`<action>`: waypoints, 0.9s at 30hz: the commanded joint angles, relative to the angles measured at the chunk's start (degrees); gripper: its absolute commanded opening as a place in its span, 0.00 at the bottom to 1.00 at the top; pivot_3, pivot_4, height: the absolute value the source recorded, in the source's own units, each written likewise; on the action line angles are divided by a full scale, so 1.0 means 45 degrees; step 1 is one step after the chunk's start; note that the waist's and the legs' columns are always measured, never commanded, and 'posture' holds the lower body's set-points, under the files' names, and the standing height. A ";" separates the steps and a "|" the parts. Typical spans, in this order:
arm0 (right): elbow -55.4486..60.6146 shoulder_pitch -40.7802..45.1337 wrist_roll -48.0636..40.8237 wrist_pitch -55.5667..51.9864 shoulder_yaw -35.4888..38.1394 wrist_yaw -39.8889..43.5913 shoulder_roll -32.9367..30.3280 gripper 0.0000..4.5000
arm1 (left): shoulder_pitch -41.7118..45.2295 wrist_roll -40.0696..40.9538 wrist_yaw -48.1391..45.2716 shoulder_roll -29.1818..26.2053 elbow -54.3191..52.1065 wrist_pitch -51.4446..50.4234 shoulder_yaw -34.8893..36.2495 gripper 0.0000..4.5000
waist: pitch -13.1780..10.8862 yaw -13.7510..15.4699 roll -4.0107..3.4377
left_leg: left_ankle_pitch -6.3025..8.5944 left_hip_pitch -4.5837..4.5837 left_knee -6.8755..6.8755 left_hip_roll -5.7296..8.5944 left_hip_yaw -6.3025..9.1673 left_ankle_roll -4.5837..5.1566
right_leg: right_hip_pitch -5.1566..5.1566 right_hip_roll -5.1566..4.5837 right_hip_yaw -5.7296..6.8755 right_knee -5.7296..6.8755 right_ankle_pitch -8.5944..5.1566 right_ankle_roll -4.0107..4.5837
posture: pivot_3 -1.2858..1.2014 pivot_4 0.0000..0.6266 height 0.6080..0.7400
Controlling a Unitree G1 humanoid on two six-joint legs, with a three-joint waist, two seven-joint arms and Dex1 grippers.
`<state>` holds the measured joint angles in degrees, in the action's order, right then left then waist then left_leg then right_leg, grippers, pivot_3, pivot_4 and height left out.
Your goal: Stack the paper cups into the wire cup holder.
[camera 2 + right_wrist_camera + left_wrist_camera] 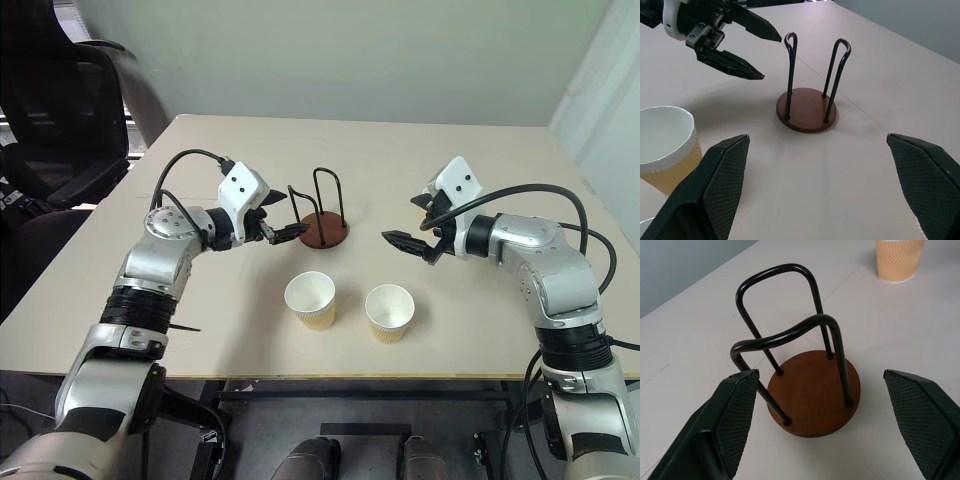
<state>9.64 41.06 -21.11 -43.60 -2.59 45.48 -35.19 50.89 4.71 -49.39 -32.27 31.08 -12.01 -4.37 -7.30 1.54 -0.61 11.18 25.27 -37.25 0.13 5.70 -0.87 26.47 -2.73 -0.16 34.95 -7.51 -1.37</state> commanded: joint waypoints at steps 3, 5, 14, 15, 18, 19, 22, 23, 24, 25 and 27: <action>0.0498 0.0074 -0.0201 0.0074 0.0540 -0.0126 -0.0203 1.00 | 0.0565 -0.0001 0.0084 0.0300 0.0271 0.0293 0.0189 0.95 | 0.0000 0.0010 0.0000 | -0.0002 0.0002 -0.0006 0.0000 0.0000 0.0003 | -0.0001 0.0000 0.0000 0.0000 0.0003 -0.0004 | 0.52 0.24 1.00; 0.0492 0.0060 -0.0208 0.0084 0.0561 -0.0129 -0.0220 1.00 | 0.0632 -0.0038 0.0119 0.0451 0.0448 0.0339 0.0169 0.95 | 0.0000 0.0014 0.0000 | -0.0005 0.0006 -0.0010 0.0001 0.0000 0.0009 | -0.0002 0.0000 0.0000 0.0000 0.0004 -0.0006 | 0.52 0.24 1.00; 0.0535 -0.0028 -0.0246 0.0087 0.0627 -0.0170 -0.0257 1.00 | 0.1395 -0.0426 0.0623 0.1111 0.2087 0.1114 0.0057 0.95 | 0.0000 0.0027 0.0000 | -0.0011 0.0028 -0.0059 0.0003 0.0001 0.0024 | -0.0009 0.0000 0.0001 0.0002 0.0019 -0.0029 | 0.52 0.24 1.00; 0.0556 -0.0047 -0.0252 0.0079 0.0636 -0.0178 -0.0255 1.00 | 0.1499 -0.0471 0.0679 0.1197 0.2308 0.1207 0.0060 0.95 | 0.0000 0.0026 0.0000 | -0.0008 0.0032 -0.0070 0.0003 0.0001 0.0028 | -0.0009 0.0000 0.0000 0.0002 0.0022 -0.0034 | 0.52 0.24 1.00; 0.0601 -0.0091 -0.0255 0.0065 0.0659 -0.0185 -0.0256 1.00 | 0.1771 -0.0517 0.0785 0.1418 0.2886 0.1373 0.0117 0.95 | 0.0000 0.0027 -0.0001 | 0.0006 0.0045 -0.0118 0.0005 0.0000 0.0049 | -0.0016 0.0000 -0.0001 0.0003 0.0027 -0.0042 | 0.52 0.24 1.00; 0.0618 -0.0108 -0.0260 0.0056 0.0678 -0.0175 -0.0265 1.00 | 0.1831 -0.0506 0.0745 0.1471 0.3005 0.1350 0.0129 0.95 | 0.0000 0.0023 -0.0001 | 0.0011 0.0049 -0.0133 0.0006 -0.0001 0.0055 | -0.0020 0.0000 -0.0001 0.0002 0.0029 -0.0045 | 0.52 0.24 1.00; 0.0683 -0.0156 -0.0282 0.0022 0.0722 -0.0158 -0.0302 1.00 | 0.1867 -0.0348 0.0244 0.1548 0.3041 0.1178 0.0117 0.95 | 0.0000 0.0020 -0.0001 | 0.0023 0.0059 -0.0162 0.0009 -0.0003 0.0064 | -0.0023 0.0002 -0.0004 0.0001 0.0034 -0.0054 | 0.52 0.24 1.00; 0.0702 -0.0168 -0.0308 0.0005 0.0744 -0.0151 -0.0319 1.00 | 0.1853 -0.0363 0.0114 0.1527 0.3000 0.1169 0.0081 0.95 | -0.0001 0.0021 -0.0001 | 0.0023 0.0063 -0.0166 0.0011 -0.0003 0.0065 | -0.0022 0.0002 -0.0005 0.0000 0.0035 -0.0056 | 0.52 0.24 1.00; 0.0730 -0.0181 -0.0337 -0.0015 0.0758 -0.0153 -0.0332 1.00 | 0.1836 -0.0387 0.0037 0.1505 0.2960 0.1167 0.0063 0.95 | 0.0000 0.0021 -0.0001 | 0.0024 0.0065 -0.0169 0.0011 -0.0002 0.0066 | -0.0022 0.0002 -0.0004 -0.0001 0.0036 -0.0057 | 0.52 0.24 1.00; 0.0745 -0.0192 -0.0372 -0.0034 0.0784 -0.0144 -0.0359 1.00 | 0.1830 -0.0454 -0.0014 0.1451 0.2959 0.1214 0.0036 0.95 | -0.0001 0.0024 -0.0001 | 0.0024 0.0067 -0.0170 0.0011 -0.0002 0.0067 | -0.0022 0.0002 -0.0004 -0.0001 0.0036 -0.0057 | 0.52 0.24 1.00; 0.0779 -0.0199 -0.0451 -0.0087 0.0841 -0.0163 -0.0379 1.00 | 0.1865 -0.0615 0.0023 0.1335 0.3062 0.1364 0.0019 0.95 | -0.0001 0.0024 -0.0001 | 0.0024 0.0069 -0.0172 0.0012 -0.0002 0.0067 | -0.0022 0.0002 -0.0004 -0.0002 0.0036 -0.0058 | 0.52 0.24 1.00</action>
<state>11.08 39.83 -22.32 -44.05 -1.11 45.20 -36.19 57.48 2.16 -48.90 -25.45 45.26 -7.15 -4.70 -7.30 1.65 -0.61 11.29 25.58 -38.02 0.19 5.68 -0.57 26.37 -2.72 -0.18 34.94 -7.35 -1.63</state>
